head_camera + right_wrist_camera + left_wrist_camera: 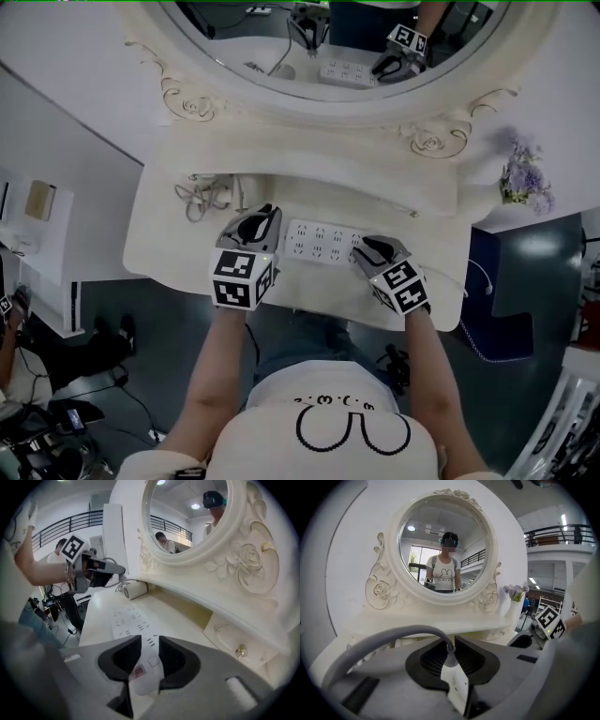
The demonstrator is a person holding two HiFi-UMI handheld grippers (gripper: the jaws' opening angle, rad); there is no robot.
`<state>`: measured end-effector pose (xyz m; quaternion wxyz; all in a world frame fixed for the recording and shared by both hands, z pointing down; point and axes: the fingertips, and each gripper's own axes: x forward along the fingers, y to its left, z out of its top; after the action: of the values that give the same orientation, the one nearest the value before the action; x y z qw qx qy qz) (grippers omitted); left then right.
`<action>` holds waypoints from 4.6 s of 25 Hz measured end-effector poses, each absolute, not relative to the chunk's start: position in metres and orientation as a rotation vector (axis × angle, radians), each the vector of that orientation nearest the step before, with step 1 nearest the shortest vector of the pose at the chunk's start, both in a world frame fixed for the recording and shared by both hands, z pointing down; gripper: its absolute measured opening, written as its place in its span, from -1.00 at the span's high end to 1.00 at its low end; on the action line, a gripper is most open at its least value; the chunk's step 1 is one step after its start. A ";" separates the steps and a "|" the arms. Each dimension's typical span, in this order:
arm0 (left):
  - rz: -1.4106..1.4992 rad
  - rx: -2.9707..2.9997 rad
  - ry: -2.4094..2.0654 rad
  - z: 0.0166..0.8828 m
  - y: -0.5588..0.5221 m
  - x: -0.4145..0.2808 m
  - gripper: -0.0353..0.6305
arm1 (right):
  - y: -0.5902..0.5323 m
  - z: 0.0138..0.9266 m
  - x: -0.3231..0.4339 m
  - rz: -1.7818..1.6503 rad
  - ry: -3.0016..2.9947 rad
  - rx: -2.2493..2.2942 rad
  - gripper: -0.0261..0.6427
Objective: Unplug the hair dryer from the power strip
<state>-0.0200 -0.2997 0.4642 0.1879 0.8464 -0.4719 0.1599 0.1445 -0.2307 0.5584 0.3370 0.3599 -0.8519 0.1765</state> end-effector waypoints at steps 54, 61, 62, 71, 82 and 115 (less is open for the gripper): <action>0.442 2.432 -1.482 0.453 -0.113 -0.020 0.20 | -0.080 0.392 0.172 0.123 -2.416 1.528 0.93; 0.328 2.519 -1.564 0.402 -0.089 -0.032 0.20 | -0.053 0.358 0.162 0.061 -2.433 1.622 0.93; 0.331 2.533 -1.559 0.397 -0.087 -0.031 0.20 | -0.050 0.352 0.161 0.047 -2.438 1.627 0.93; 0.241 2.697 -1.542 0.341 -0.074 -0.021 0.90 | -0.028 0.323 0.151 -0.028 -2.454 1.685 0.93; 0.064 2.786 -1.534 0.298 -0.079 -0.029 0.90 | -0.026 0.290 0.147 -0.153 -2.427 1.783 0.93; -0.116 2.881 -1.665 0.231 -0.095 -0.072 0.90 | -0.028 0.222 0.138 -0.311 -2.337 1.934 0.93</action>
<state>-0.0722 -0.0952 0.2308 -0.0937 0.8615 -0.4979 -0.0346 0.1379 -0.0283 0.2222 0.0461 0.6334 -0.7657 -0.1019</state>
